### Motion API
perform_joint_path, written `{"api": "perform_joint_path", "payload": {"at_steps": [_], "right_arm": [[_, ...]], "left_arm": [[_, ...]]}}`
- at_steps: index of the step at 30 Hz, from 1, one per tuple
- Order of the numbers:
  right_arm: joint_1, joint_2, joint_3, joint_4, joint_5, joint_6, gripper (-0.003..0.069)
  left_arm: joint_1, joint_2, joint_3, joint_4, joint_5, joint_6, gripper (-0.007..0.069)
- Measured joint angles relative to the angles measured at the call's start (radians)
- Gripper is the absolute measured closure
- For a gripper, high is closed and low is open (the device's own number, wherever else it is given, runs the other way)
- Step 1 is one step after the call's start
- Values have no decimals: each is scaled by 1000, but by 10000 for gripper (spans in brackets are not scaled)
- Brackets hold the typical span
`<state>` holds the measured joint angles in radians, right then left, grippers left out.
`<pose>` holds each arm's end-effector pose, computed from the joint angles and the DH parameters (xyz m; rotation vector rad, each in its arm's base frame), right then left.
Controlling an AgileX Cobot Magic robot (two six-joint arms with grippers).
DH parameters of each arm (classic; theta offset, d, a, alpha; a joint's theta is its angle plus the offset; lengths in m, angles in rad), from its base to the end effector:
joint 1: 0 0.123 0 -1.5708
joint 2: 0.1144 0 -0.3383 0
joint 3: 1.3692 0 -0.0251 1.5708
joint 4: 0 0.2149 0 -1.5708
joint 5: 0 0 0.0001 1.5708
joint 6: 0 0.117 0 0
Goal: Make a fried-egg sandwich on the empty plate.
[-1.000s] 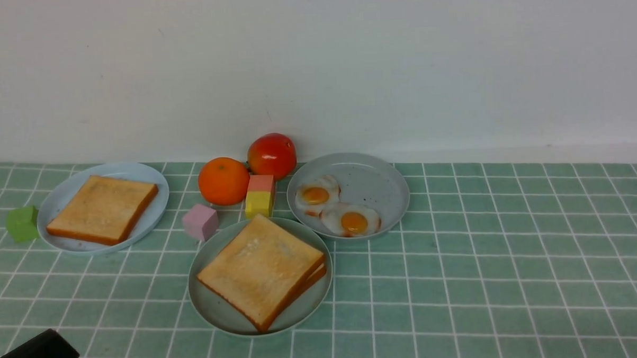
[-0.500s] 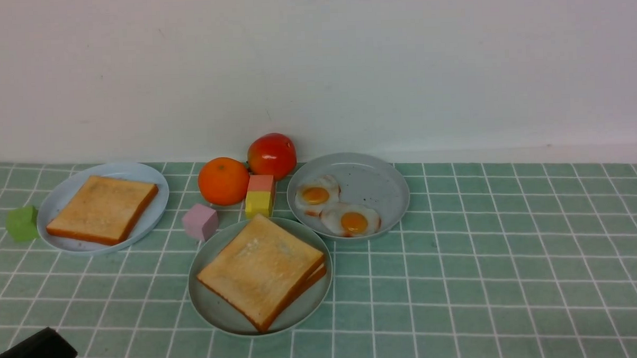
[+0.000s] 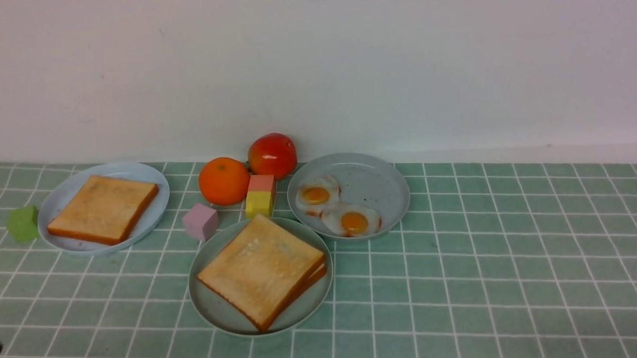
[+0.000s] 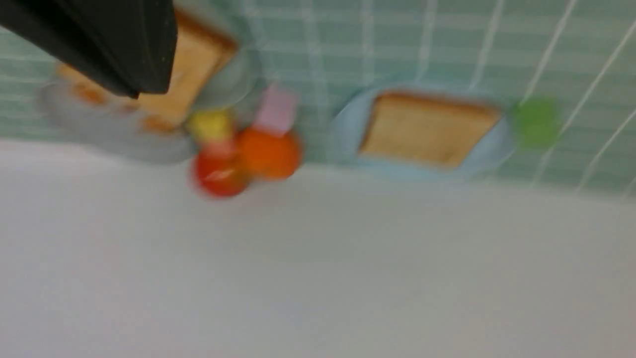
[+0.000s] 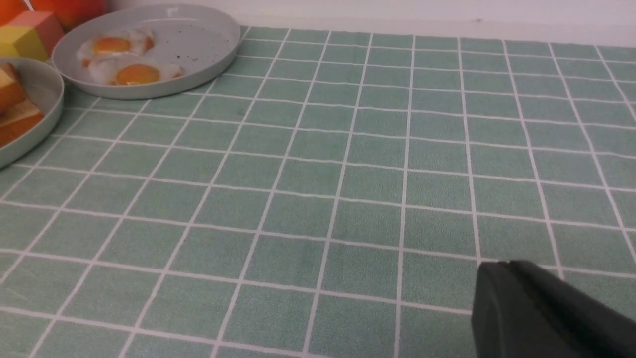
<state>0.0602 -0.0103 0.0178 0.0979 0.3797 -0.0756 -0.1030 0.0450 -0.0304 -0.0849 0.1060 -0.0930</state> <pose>-0.0128 0.0035 0.1658 -0.0669 1.8686 0.0860 -0.0047 -0.0006 0.2134 -0.0529 1.6075 -0.2246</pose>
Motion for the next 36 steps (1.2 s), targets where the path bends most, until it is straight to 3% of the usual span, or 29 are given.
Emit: {"api": "perform_joint_path", "payload": {"at_steps": [3, 8, 36], "right_arm": [[0, 0, 0, 0, 0, 0, 650], [0, -1, 0, 0, 0, 0, 645], [0, -1, 0, 0, 1, 0, 608]], "left_arm": [[71, -48, 51, 36, 107, -77, 638], [83, -55, 61, 59, 266, -112, 638], [83, -55, 61, 64, 270, -117, 638]]}}
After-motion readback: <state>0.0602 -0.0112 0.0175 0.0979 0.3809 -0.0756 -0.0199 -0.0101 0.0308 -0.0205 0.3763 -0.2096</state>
